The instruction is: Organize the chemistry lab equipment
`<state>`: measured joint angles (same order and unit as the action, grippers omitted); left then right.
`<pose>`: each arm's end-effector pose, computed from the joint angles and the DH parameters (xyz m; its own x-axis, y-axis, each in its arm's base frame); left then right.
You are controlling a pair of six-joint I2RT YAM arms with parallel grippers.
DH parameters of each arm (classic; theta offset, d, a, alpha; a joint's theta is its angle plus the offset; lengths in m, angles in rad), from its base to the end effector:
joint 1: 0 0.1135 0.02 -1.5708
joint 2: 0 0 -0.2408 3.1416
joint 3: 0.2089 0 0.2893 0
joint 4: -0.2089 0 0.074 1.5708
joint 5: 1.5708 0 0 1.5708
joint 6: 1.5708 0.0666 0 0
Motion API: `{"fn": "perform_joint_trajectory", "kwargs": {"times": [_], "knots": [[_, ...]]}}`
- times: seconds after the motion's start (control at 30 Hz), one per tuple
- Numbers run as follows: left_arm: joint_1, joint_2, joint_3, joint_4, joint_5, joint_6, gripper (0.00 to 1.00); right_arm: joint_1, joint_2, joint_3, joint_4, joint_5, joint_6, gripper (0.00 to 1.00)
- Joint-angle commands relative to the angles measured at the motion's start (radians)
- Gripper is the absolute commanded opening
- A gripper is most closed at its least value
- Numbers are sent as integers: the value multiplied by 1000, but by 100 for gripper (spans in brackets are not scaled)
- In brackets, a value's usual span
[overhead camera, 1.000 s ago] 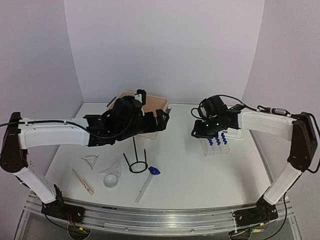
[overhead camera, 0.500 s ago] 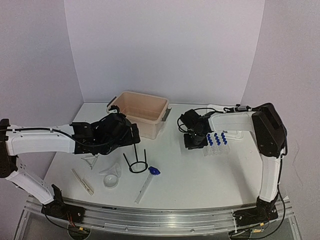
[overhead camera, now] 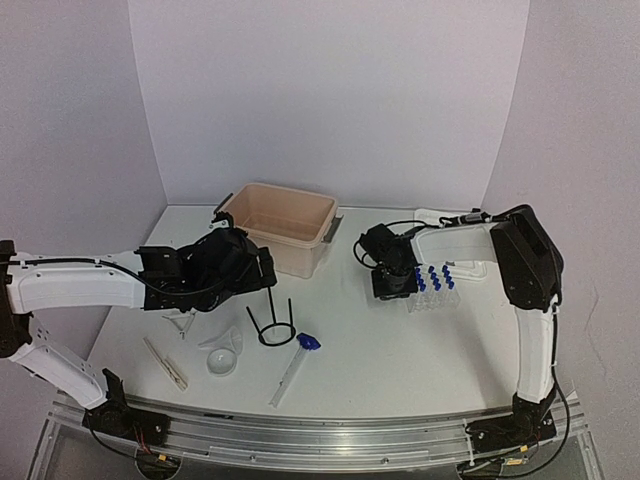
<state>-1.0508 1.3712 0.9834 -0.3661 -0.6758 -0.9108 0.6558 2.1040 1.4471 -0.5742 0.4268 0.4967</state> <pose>0.2094 -0.2820 0.2118 -0.5644 -0.2547 -0.7852 0.0075 0.9496 -0.3134 0.3719 0.2513 0.0686 -0.8694 -0.1216 -0.4789 -0.0358 0.9822 -0.1844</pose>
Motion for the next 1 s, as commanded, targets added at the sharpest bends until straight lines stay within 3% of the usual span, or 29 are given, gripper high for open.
{"fn": "perform_joint_trajectory", "kwargs": {"times": [0.0,0.97], "knots": [[3,-23,-8,19,-11,-7,99,-24,-1,7,-16,45,27,22],[6,-1,-2,38,-18,-6,100,-182,-114,-140,-16,102,61,21]]}}
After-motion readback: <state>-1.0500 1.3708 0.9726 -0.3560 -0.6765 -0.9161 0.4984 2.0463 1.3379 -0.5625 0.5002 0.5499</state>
